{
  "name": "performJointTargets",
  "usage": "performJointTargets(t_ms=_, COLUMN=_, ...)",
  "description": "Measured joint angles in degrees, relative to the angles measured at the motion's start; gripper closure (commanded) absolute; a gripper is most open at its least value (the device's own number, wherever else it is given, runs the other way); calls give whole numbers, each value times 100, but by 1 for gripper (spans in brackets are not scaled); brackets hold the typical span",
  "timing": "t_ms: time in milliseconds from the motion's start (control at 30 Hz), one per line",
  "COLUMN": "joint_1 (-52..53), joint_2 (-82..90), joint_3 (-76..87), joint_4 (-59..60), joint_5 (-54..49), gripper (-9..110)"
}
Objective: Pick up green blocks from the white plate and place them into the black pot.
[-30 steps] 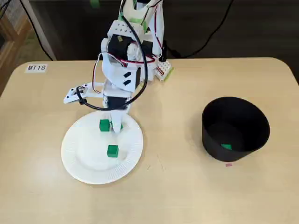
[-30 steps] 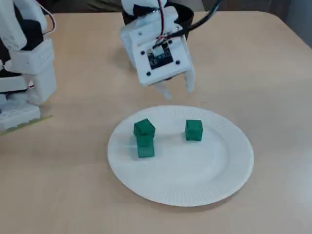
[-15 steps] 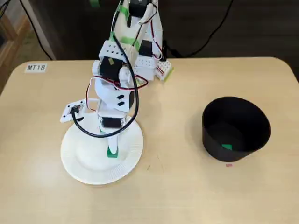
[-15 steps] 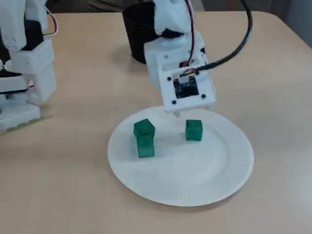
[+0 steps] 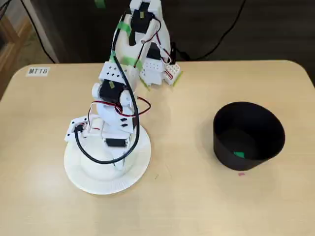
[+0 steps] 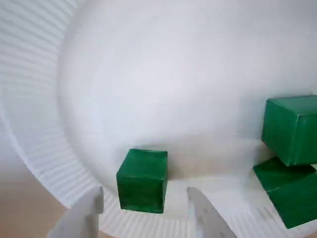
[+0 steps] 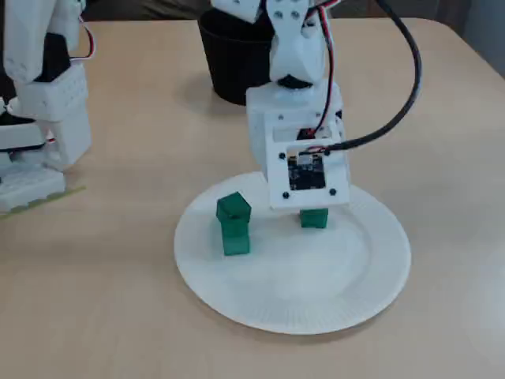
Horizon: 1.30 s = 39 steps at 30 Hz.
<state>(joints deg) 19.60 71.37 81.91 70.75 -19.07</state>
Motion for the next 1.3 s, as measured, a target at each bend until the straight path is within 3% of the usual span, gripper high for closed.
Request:
performJointTargets(t_ms=133, joint_1=97, joint_2=-272, joint_3=-220, joint_4=26, joint_5=44, gripper=83)
performJointTargets(t_ms=300, joint_1=97, joint_2=-686, joint_3=-624, joint_4=35, joint_5=132, gripper=104)
performJointTargets(t_ms=567, joint_1=88, joint_2=-1037, joint_3=-1257, joint_4=220, joint_5=79, gripper=104)
performJointTargets(t_ms=733, joint_1=-105, joint_2=-369, joint_3=-1257, joint_4=255, joint_5=158, gripper=104)
performJointTargets(t_ms=933, joint_1=-1521, joint_2=1582, joint_3=-993, joint_4=-229, joint_5=800, gripper=104)
performJointTargets(t_ms=1100, joint_1=-2786, joint_2=3964, joint_3=1204, joint_4=-1846, joint_5=1529, gripper=104)
performJointTargets(t_ms=1300, joint_1=-4140, joint_2=5326, joint_3=3103, joint_4=-2610, joint_5=1775, gripper=104)
